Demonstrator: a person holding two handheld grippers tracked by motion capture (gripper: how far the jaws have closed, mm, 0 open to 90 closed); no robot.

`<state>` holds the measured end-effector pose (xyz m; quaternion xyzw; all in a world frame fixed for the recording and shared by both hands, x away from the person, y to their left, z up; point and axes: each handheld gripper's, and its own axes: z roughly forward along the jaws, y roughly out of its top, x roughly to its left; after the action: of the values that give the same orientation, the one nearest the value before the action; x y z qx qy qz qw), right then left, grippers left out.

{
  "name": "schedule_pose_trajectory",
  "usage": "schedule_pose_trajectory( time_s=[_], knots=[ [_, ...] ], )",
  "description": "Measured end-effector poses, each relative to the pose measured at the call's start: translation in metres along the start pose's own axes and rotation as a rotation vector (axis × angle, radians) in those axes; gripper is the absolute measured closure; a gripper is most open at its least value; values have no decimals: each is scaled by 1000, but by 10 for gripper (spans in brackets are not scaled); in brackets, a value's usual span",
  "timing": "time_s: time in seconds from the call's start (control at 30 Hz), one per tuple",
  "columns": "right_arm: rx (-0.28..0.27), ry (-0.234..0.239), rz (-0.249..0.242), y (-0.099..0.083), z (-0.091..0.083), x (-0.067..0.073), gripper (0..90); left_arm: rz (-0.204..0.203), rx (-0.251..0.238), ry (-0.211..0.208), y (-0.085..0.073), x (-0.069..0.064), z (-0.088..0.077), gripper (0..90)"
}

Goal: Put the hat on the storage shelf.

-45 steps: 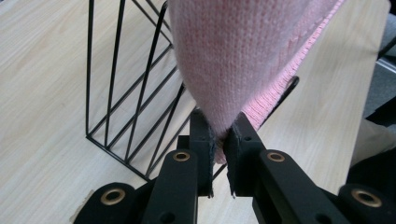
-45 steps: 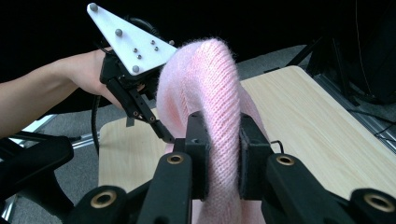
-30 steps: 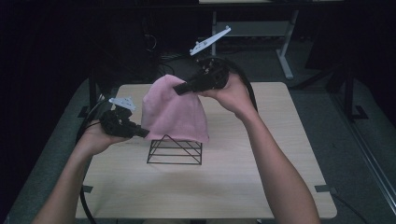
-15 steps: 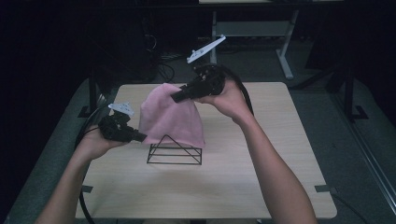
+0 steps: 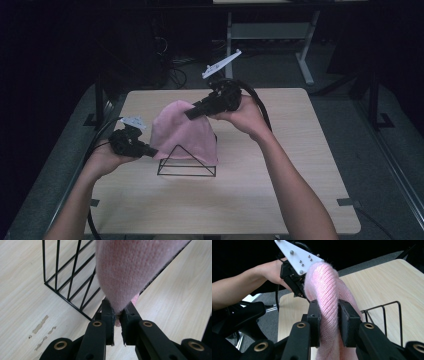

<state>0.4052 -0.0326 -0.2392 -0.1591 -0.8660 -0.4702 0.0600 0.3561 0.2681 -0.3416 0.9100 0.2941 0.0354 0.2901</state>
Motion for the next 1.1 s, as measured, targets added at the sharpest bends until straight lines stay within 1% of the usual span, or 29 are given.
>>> schedule_pose_trajectory(
  time_s=[0.03,0.13,0.2,0.23,0.27,0.3,0.33,0.37,0.5,0.53,0.57,0.63,0.7,0.77,0.8,0.87,0.9,0.97,1.1],
  knots=[
    [3,5,5,-1,1,0,716,-6,6,-1,-1,-1,2,823],
    [8,17,11,-6,4,0,711,1,21,-2,-2,0,7,822],
    [17,20,1,-9,7,0,711,-1,29,-1,-4,0,10,822],
    [24,24,12,-11,8,0,711,-7,28,-3,-4,0,12,822],
    [22,26,5,-12,9,0,711,-5,35,-2,-5,0,13,822],
    [29,31,13,-13,10,0,709,-5,42,-3,-5,0,15,822],
    [26,33,6,-14,11,-1,708,0,52,2,-6,-1,16,822],
    [32,37,16,-15,12,0,707,2,58,6,-6,-1,17,822],
    [33,49,17,-18,16,-1,698,7,57,4,-9,-1,22,822],
    [36,51,19,-19,16,0,695,15,60,2,-10,0,23,822],
    [46,56,17,-21,17,-1,687,8,58,0,-11,0,24,822],
    [53,57,16,-23,19,-1,686,5,60,1,-14,0,27,822],
    [61,62,28,-26,21,-1,680,14,74,10,-15,-1,30,822],
    [66,61,24,-30,22,-2,674,14,84,10,-16,-1,33,822],
    [66,64,37,-31,23,-1,674,14,90,9,-16,-1,36,822],
    [75,69,43,-33,25,-2,669,19,96,7,-18,0,39,822],
    [84,68,40,-35,25,-2,669,17,99,7,-18,0,40,822],
    [85,70,40,-37,27,-2,669,16,103,8,-19,0,44,822],
    [96,75,43,-38,32,-3,664,23,128,17,-21,1,49,822]
  ],
)
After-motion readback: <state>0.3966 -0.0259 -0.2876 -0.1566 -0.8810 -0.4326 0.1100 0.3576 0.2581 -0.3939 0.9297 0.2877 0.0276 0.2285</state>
